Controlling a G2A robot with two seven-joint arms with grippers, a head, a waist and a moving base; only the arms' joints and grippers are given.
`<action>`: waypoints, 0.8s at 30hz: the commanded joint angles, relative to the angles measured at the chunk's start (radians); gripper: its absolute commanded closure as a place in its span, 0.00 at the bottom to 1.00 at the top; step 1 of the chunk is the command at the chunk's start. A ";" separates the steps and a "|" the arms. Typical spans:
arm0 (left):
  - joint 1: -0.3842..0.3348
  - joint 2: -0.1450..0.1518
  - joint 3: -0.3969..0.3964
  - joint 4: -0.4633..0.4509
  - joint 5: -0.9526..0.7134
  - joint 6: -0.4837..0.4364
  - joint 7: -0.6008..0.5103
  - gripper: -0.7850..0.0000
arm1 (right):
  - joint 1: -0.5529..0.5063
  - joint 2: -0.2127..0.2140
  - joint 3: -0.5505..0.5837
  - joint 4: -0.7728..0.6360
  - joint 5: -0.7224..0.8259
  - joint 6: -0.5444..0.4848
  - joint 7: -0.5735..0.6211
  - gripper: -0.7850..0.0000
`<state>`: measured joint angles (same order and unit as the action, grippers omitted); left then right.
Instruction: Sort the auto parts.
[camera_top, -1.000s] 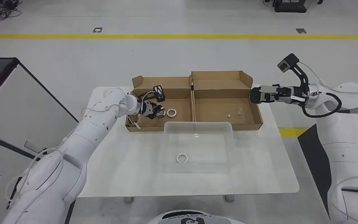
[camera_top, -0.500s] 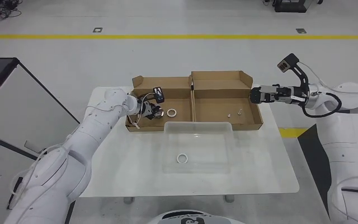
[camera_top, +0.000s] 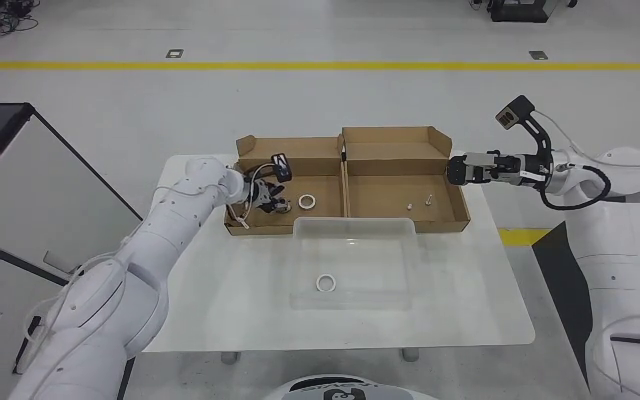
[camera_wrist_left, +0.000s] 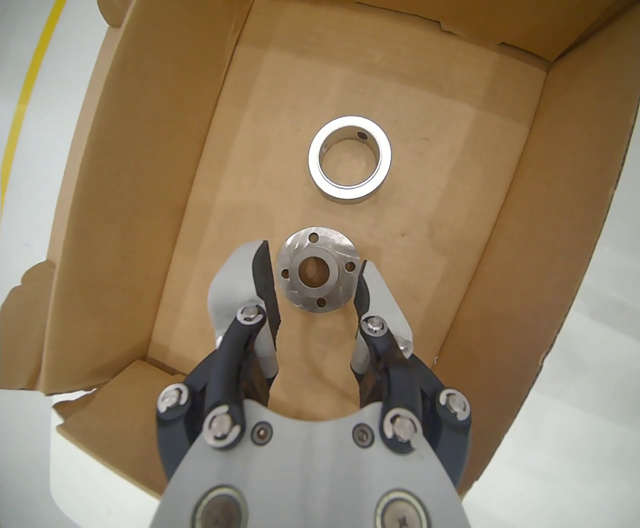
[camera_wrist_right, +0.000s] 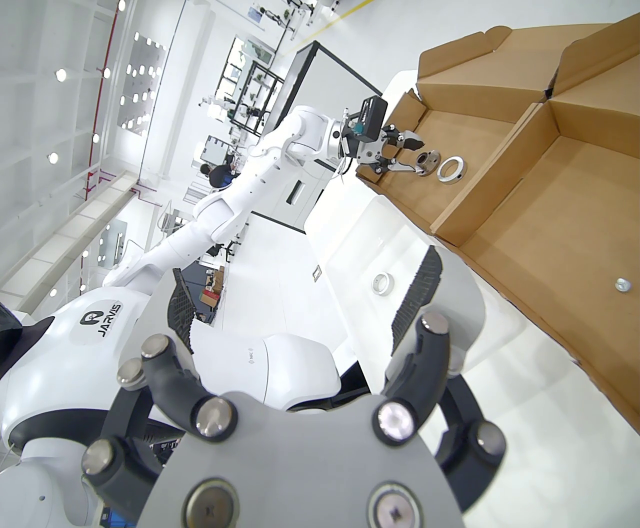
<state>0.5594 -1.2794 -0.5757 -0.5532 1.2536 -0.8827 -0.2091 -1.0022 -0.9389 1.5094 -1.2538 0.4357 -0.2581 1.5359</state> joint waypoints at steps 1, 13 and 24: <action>-0.004 -0.001 -0.003 0.009 0.003 0.004 0.012 0.46 | 0.000 0.000 0.000 0.000 0.000 0.000 0.000 0.00; -0.076 0.013 -0.046 -0.049 -0.035 -0.130 0.039 0.00 | 0.000 0.000 0.000 0.000 0.000 0.000 0.000 0.00; -0.064 0.113 0.011 -0.403 -0.389 -0.130 -0.262 0.00 | 0.000 0.000 0.000 0.000 0.000 0.000 0.000 0.00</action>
<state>0.4925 -1.1816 -0.5684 -0.9051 0.9289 -1.0123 -0.4112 -1.0022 -0.9389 1.5094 -1.2538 0.4357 -0.2581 1.5359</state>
